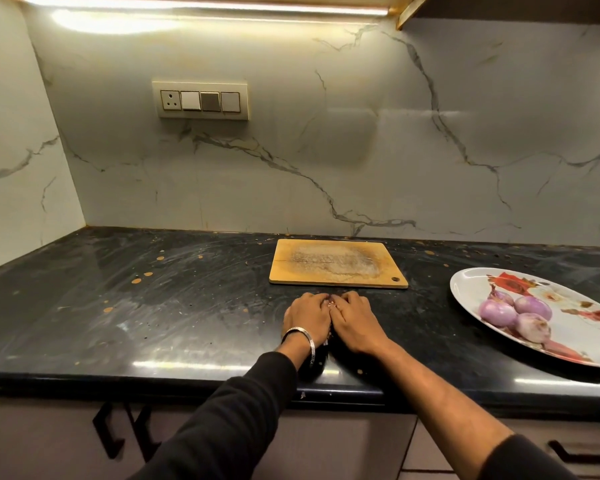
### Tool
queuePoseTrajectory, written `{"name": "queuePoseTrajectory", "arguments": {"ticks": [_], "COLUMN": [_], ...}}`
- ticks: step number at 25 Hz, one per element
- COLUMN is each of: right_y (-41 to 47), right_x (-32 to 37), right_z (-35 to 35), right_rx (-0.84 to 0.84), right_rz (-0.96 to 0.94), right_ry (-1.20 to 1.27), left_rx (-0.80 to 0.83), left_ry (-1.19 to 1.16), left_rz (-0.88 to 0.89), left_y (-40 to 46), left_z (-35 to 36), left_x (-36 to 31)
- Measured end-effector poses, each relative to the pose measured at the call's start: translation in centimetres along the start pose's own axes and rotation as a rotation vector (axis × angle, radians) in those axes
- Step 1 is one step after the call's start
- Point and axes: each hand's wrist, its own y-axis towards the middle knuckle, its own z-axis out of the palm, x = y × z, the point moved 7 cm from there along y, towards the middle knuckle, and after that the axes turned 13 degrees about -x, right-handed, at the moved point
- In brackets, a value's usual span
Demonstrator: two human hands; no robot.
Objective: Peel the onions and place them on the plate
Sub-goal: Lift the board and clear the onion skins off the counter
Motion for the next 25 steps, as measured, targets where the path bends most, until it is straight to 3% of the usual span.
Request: {"name": "queuePoseTrajectory", "arguments": {"ticks": [7, 13, 18, 20, 22, 25], "right_y": [-0.5, -2.5, -2.6, -2.8, -3.3, -3.8], "right_x": [0.3, 0.5, 2.1, 2.6, 3.1, 3.7], "right_z": [-0.5, -0.6, -0.2, 0.2, 0.5, -0.4], "right_rx": [-0.048, -0.189, -0.185, -0.229, -0.312, -0.437], "right_rz": [0.056, 0.389, 0.441, 0.541, 0.627, 0.661], "right_ry": [0.032, 0.315, 0.431, 0.641, 0.841, 0.870], "left_rx": [0.023, -0.050, -0.007, 0.033, -0.002, -0.091], "left_ry": [-0.058, -0.123, -0.313, -0.387, -0.539, -0.777], "left_rz": [-0.044, -0.126, -0.177, -0.210, -0.299, -0.453], "left_y": [-0.6, -1.8, -1.5, -1.4, -1.5, -2.1], "left_z": [-0.4, -0.3, 0.3, 0.5, 0.4, 0.1], "left_x": [-0.1, -0.7, -0.8, -0.9, -0.6, 0.5]}}
